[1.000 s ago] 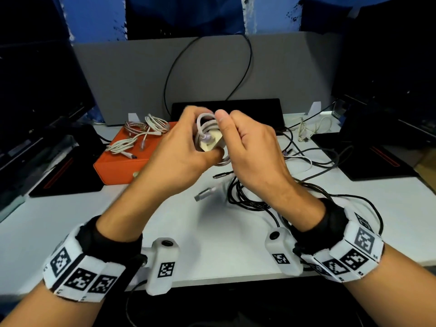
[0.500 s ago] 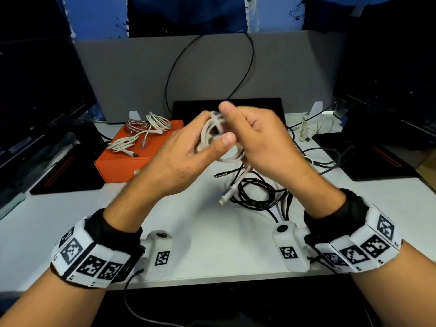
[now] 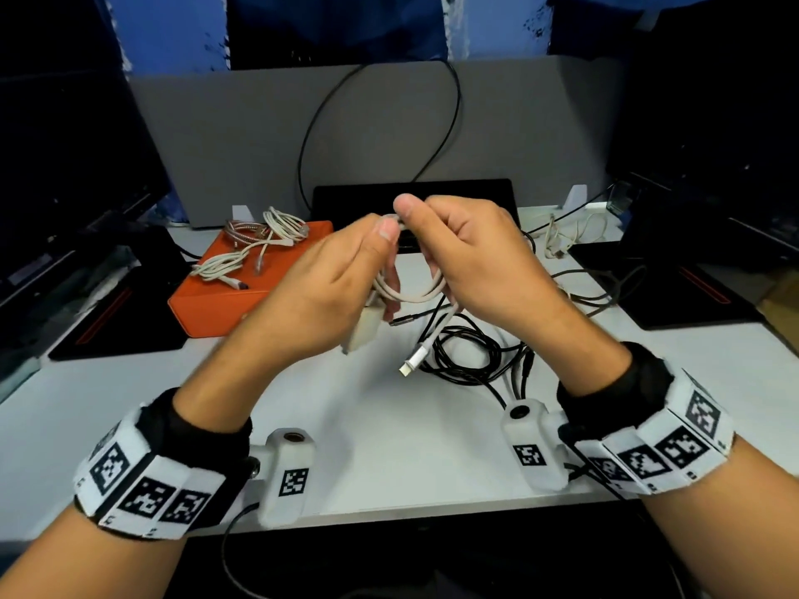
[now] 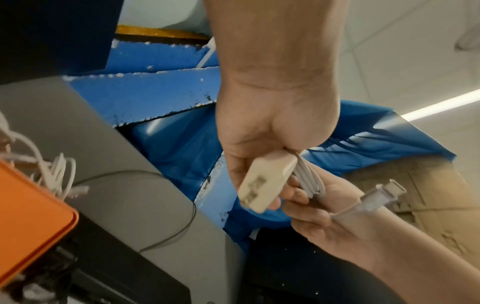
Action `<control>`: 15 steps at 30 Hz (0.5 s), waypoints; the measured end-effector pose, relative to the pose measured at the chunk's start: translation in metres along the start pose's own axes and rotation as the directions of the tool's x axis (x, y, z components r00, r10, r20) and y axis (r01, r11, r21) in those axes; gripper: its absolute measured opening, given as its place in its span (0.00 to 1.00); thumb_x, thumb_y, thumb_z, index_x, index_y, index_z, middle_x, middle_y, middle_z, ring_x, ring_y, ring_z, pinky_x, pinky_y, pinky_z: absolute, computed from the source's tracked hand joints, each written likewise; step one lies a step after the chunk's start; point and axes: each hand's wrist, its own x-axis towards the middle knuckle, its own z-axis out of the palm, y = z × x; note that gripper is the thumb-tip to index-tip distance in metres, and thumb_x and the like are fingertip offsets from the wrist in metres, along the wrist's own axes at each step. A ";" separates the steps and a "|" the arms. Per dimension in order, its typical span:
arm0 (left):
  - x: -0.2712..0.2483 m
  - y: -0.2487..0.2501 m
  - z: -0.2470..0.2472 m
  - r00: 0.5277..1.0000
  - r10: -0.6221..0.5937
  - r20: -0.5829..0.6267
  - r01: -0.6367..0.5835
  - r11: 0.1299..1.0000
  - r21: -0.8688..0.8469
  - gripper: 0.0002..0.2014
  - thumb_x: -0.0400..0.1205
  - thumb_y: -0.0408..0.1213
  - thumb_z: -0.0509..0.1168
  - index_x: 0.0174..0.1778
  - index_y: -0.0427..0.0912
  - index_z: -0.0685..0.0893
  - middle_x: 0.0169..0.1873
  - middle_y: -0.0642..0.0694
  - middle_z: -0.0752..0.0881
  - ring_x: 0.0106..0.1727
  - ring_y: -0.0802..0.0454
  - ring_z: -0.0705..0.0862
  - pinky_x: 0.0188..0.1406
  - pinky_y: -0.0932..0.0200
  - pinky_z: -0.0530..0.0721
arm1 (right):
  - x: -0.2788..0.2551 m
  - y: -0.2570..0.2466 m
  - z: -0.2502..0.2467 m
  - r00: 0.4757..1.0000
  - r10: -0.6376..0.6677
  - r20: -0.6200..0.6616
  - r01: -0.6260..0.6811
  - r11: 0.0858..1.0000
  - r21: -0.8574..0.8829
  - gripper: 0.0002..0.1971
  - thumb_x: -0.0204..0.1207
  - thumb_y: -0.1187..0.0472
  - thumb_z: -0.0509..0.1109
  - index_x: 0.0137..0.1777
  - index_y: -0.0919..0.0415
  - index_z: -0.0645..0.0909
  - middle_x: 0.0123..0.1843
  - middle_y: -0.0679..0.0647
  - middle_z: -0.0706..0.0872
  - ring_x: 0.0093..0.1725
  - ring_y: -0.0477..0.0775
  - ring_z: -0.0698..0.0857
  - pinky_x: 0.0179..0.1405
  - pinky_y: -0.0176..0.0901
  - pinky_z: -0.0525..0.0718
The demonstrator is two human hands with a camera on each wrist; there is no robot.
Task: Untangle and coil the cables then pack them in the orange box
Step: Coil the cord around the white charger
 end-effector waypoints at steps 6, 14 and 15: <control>0.003 -0.004 -0.010 0.983 -0.033 -0.180 0.062 0.985 0.159 0.22 0.95 0.46 0.46 0.36 0.48 0.73 0.27 0.48 0.82 0.33 0.59 0.82 0.33 0.72 0.74 | 0.004 0.004 -0.024 0.947 0.029 0.319 -0.067 0.992 0.107 0.14 0.91 0.50 0.64 0.49 0.57 0.84 0.34 0.53 0.89 0.22 0.52 0.79 0.23 0.40 0.77; 0.004 -0.006 -0.018 0.981 -0.041 -0.191 0.054 0.996 0.067 0.23 0.95 0.46 0.45 0.35 0.50 0.72 0.24 0.49 0.83 0.31 0.57 0.81 0.38 0.67 0.75 | 0.014 0.017 -0.035 0.960 0.082 0.268 -0.143 0.966 0.216 0.06 0.88 0.66 0.68 0.50 0.68 0.82 0.42 0.63 0.93 0.38 0.60 0.93 0.43 0.52 0.91; 0.003 -0.005 -0.017 0.983 -0.037 -0.179 0.047 0.998 0.049 0.23 0.95 0.46 0.45 0.35 0.50 0.72 0.24 0.50 0.83 0.31 0.57 0.80 0.38 0.66 0.75 | 0.014 0.017 -0.032 0.974 0.085 0.211 -0.140 0.955 0.263 0.06 0.89 0.66 0.67 0.50 0.66 0.82 0.43 0.65 0.93 0.40 0.62 0.94 0.42 0.51 0.91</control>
